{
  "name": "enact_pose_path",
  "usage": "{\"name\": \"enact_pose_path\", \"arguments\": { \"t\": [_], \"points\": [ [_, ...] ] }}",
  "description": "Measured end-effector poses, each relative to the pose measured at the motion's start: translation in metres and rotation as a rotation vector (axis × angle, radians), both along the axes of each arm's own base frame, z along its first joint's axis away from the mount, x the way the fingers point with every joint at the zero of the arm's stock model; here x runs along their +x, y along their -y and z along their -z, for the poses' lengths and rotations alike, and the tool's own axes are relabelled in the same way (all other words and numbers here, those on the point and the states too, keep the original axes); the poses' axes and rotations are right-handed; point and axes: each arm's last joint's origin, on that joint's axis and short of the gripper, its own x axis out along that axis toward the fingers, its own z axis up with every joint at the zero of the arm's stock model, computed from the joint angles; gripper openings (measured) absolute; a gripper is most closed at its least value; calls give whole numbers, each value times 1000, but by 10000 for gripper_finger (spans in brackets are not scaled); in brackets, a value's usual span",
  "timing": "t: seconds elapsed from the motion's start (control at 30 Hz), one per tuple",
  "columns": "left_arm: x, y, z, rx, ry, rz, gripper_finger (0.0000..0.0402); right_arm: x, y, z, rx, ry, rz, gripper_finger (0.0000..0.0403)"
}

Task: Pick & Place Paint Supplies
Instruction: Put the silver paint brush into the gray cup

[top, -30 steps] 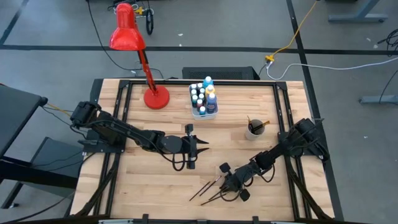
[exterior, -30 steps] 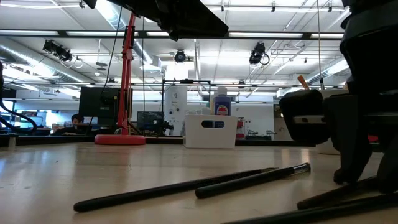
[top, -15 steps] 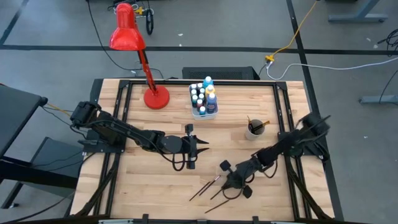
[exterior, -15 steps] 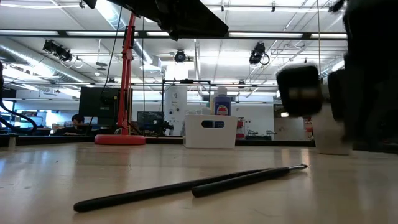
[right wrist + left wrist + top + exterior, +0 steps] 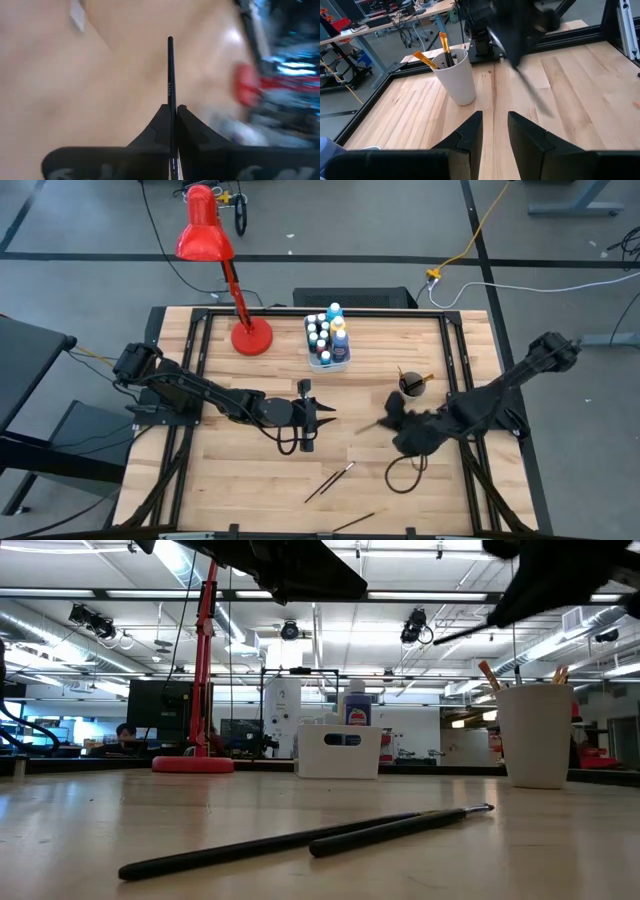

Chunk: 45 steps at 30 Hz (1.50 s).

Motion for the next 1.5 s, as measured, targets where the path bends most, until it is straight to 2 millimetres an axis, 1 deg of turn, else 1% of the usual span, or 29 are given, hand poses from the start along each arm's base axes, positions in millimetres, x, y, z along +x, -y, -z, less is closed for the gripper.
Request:
{"name": "enact_pose_path", "arguments": {
  "t": [0.13,0.2,0.3,0.37,0.5,0.57,0.63,0.7,0.77,0.9,1.2,1.37,1.5],
  "points": [
    [0,0,0,0,0,0,98,-10,9,-36,-339,-50,55,4],
    [0,0,0,0,0,0,98,-15,14,-50,-456,-96,59,4],
    [0,0,0,0,0,0,98,-26,24,-62,-593,-213,53,4],
    [0,0,0,0,0,0,98,-37,31,-66,-644,-326,43,4],
    [0,0,0,5,-1,1,98,-55,41,-70,-613,-498,112,4],
    [0,0,0,21,-3,6,98,-56,41,-70,-567,-497,123,4],
    [0,0,-1,39,0,12,98,-57,39,-70,-523,-512,89,4],
    [0,0,-1,54,0,17,98,-57,39,-68,-525,-557,85,3],
    [0,0,-1,53,3,17,98,-55,39,-65,-492,-543,121,3],
    [0,0,-2,42,8,14,98,-56,43,-57,-429,-593,174,3],
    [0,0,-2,42,9,14,98,-59,50,-36,-441,-653,232,5],
    [0,0,-2,41,9,13,98,-56,49,-26,-362,-642,272,28],
    [0,0,-2,37,9,12,98,-51,47,-24,-346,-569,287,49]
  ]
}}
